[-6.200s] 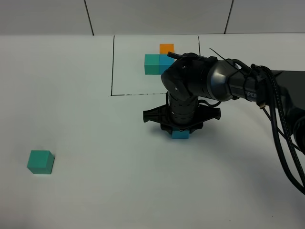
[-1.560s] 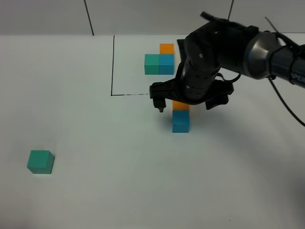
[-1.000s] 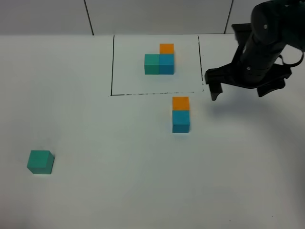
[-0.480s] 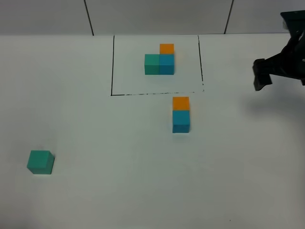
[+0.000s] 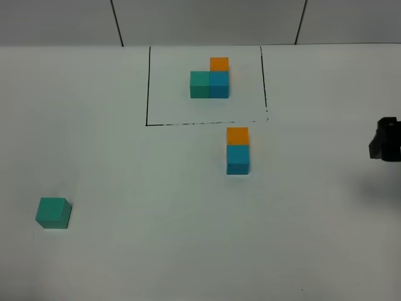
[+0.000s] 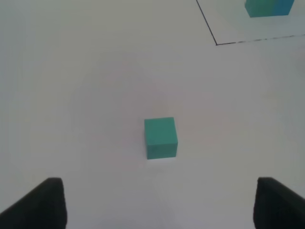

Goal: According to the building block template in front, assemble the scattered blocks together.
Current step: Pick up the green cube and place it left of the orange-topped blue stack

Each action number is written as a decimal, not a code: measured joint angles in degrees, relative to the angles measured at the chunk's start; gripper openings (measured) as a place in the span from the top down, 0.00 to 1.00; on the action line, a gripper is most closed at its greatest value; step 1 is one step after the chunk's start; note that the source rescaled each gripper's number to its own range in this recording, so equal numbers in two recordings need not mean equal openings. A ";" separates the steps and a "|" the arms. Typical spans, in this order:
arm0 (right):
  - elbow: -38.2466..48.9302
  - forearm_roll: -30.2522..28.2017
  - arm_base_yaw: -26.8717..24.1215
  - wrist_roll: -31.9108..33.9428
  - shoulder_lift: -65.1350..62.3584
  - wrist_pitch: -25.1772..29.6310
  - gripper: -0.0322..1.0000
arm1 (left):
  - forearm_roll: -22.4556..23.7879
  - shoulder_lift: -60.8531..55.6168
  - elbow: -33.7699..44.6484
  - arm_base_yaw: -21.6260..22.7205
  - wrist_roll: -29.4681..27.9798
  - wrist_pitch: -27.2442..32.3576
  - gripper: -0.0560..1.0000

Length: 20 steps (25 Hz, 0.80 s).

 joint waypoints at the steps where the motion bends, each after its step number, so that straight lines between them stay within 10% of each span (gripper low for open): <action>1: 1.88 0.06 -0.04 0.32 -2.19 0.00 0.06 | 0.00 0.00 0.00 0.00 0.00 0.00 0.21; 20: 19.54 0.00 -0.11 5.17 -52.39 11.98 0.06 | 0.00 0.00 0.00 0.00 0.00 0.00 0.21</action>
